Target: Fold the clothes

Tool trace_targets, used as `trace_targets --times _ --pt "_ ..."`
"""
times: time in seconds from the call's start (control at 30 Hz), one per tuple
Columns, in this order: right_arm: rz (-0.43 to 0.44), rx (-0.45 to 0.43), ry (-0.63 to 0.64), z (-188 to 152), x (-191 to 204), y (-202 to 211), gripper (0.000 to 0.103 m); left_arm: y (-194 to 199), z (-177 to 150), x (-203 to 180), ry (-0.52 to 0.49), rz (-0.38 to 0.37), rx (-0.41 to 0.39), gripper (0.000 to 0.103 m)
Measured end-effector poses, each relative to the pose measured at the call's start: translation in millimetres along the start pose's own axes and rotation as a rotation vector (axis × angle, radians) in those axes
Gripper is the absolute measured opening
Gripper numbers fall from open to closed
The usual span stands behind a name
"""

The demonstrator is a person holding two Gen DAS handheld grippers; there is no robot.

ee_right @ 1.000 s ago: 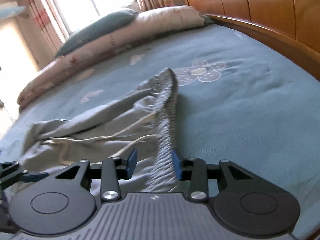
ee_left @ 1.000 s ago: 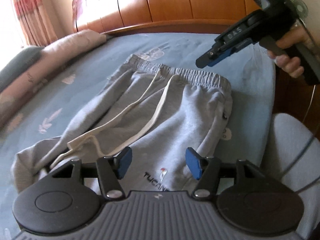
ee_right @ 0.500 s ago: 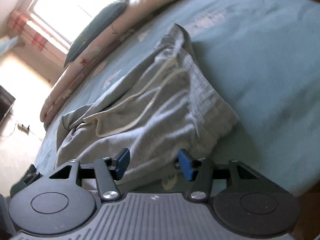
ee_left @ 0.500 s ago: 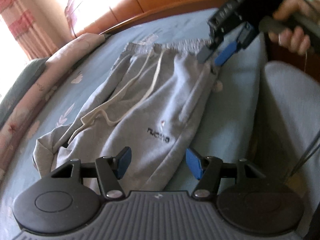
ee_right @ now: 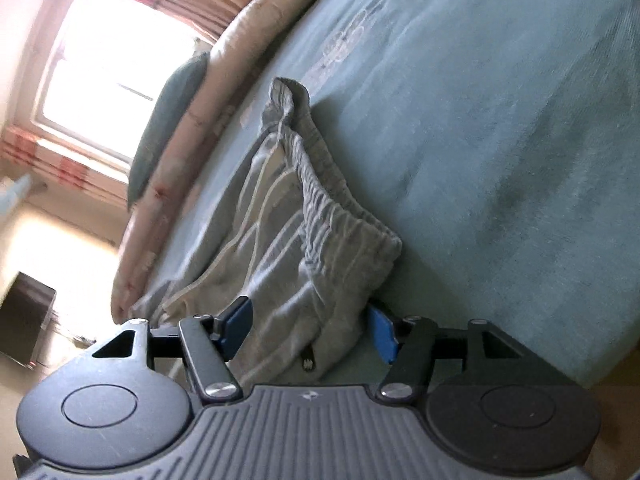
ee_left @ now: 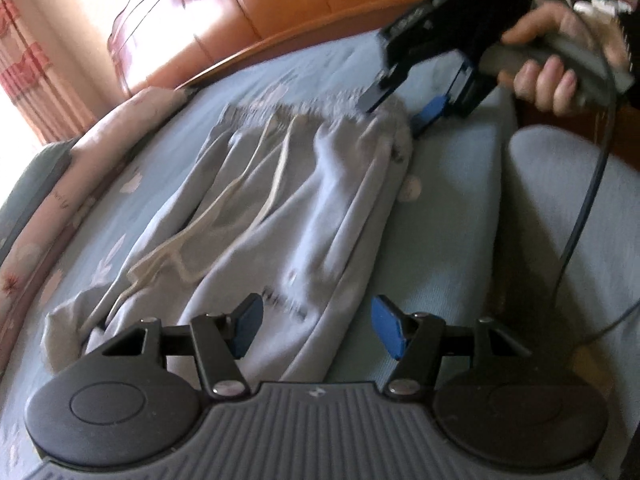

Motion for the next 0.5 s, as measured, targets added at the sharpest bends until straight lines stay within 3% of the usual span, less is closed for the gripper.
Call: trace_targets --times 0.27,0.5 --pt "0.087 -0.013 -0.017 5.6 7.9 7.8 0.068 -27.1 37.6 -23.9 -0.091 -0.015 -0.089 0.062" --pt "0.136 0.008 0.054 15.0 36.3 9.8 0.069 -61.6 58.6 -29.9 -0.142 0.036 -0.093 0.062"
Point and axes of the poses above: each gripper's, at about its wrist camera, not at the fingertips, and y roughly against the way its jaws point, x to its left, z to its top, the point moved 6 cm from there along -y, roughly the way its jaws point, and after that the axes turned 2 degrees about x, right-handed, at the moved point
